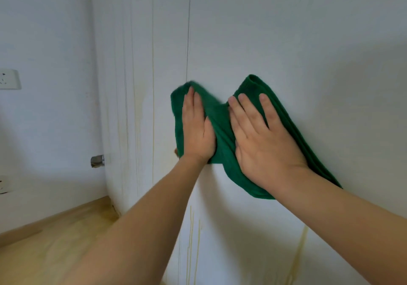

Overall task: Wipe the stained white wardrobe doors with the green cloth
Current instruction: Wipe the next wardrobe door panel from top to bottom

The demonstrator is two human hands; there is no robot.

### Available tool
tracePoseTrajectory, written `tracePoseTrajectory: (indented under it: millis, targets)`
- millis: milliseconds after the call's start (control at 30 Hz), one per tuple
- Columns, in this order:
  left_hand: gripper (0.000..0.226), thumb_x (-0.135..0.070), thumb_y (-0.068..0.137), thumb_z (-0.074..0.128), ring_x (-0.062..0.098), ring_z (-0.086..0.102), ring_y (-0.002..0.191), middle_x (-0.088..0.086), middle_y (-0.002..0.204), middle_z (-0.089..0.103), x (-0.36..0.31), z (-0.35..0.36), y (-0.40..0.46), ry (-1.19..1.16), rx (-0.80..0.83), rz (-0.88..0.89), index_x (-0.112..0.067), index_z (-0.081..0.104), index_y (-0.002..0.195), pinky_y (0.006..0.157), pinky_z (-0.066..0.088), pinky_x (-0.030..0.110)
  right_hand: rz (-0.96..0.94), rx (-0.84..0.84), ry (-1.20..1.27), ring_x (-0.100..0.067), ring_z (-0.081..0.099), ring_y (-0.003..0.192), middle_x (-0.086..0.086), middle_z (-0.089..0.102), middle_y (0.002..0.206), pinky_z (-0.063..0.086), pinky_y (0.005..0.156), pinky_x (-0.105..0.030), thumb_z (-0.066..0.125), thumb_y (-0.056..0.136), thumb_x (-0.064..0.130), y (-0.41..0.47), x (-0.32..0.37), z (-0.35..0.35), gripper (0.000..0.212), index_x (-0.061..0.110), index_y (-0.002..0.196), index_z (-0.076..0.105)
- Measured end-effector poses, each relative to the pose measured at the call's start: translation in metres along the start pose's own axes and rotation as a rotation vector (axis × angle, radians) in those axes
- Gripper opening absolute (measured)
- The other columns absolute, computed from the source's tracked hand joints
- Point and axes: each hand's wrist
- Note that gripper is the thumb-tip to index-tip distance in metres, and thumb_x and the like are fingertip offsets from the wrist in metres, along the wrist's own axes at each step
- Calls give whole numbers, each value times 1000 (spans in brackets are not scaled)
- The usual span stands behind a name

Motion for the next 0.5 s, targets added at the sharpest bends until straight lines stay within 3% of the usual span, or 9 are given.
tracePoseTrajectory:
  millis: [100,233,333,400,500]
  targets:
    - [60,-52,106,26,26,29,148,8,157,34,15,-2,-58,-156,0,-160,-14,33,152,123,21,50,17,-11,20,-37,-1,151,-22,-3,163,-15,116,-58,19,99,31,0,3,4,69,-5,153,-1]
    - [62,-44,99,37,11,17,150,-10,162,23,15,-18,-132,-153,96,-335,-30,23,158,125,19,48,4,13,3,-37,-6,150,-22,-8,163,-15,116,-58,17,100,35,0,3,4,70,-6,152,-8]
    - [45,-38,96,42,30,41,135,4,142,45,3,-22,-87,-238,125,-317,-18,47,136,116,33,55,-25,32,5,-37,-6,151,-22,-8,163,-15,115,-58,18,101,36,-1,0,0,70,-5,152,-7]
    - [50,-39,96,44,46,43,129,21,137,47,0,-19,-36,-218,121,-308,-3,47,131,110,36,65,-26,25,2,-36,-4,151,-21,-6,163,-13,117,-57,17,100,35,-2,0,0,69,-4,153,-5]
    - [66,-30,94,40,29,22,150,9,162,27,-1,-20,-5,-89,88,-273,-8,26,156,125,18,48,-10,-16,-6,-35,0,151,-19,-1,164,-10,118,-57,16,99,32,-2,2,4,68,-3,154,0]
Point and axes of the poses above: each hand's wrist, its own y-axis towards the middle knuckle, its own z-axis out of the palm, x = y × z
